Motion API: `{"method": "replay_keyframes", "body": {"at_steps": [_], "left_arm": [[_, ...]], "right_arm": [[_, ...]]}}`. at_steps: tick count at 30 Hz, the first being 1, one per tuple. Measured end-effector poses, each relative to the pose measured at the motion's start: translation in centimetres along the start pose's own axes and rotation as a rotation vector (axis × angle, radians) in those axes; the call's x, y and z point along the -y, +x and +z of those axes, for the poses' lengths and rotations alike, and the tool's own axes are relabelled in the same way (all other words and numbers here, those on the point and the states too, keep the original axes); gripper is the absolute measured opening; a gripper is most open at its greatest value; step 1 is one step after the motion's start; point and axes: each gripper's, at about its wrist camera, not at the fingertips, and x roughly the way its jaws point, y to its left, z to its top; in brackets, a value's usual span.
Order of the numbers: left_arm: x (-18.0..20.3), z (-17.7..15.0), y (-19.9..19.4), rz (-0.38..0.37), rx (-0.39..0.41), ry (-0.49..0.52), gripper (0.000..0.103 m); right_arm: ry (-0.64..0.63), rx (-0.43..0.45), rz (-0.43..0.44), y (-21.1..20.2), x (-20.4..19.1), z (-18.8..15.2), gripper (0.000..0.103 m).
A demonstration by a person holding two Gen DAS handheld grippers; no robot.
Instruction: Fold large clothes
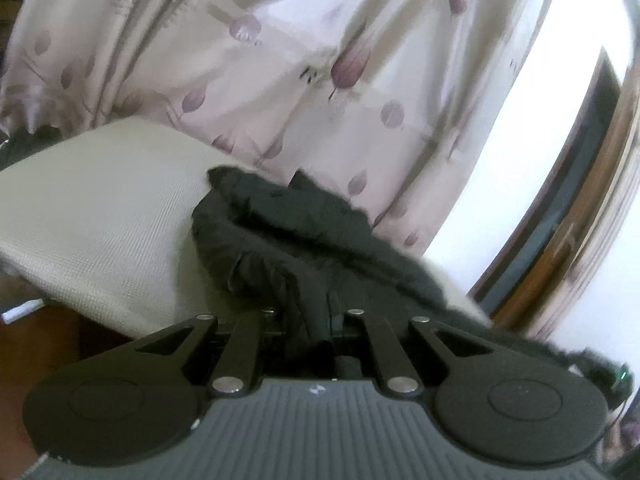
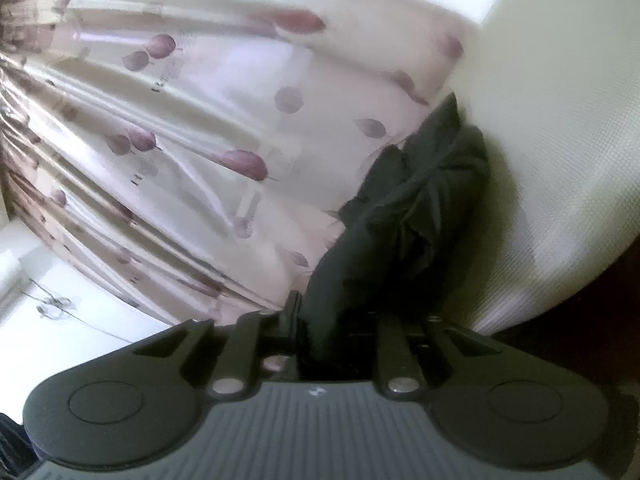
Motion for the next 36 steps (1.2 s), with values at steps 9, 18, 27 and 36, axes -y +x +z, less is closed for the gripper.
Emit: {"method": "replay_keyframes", "body": {"at_steps": [9, 18, 27, 36], "left_arm": [[2.2, 9.2, 4.9, 0.022, 0.116, -0.025, 0.011], [2.4, 17.8, 21.6, 0.174, 0.092, 0.078, 0.013], [-2.2, 16.2, 33.7, 0.350, -0.064, 0.081, 0.026], [0.1, 16.1, 31.4, 0.329, 0.001, 0.124, 0.073]], "right_arm": [[-0.061, 0.080, 0.095, 2.6, -4.9, 6.5, 0.016], [-0.081, 0.148, -0.063, 15.4, -1.7, 17.6, 0.015], [-0.067, 0.073, -0.306, 27.4, 6.9, 22.3, 0.021], [0.118, 0.298, -0.071, 24.2, 8.5, 21.8, 0.091]]}}
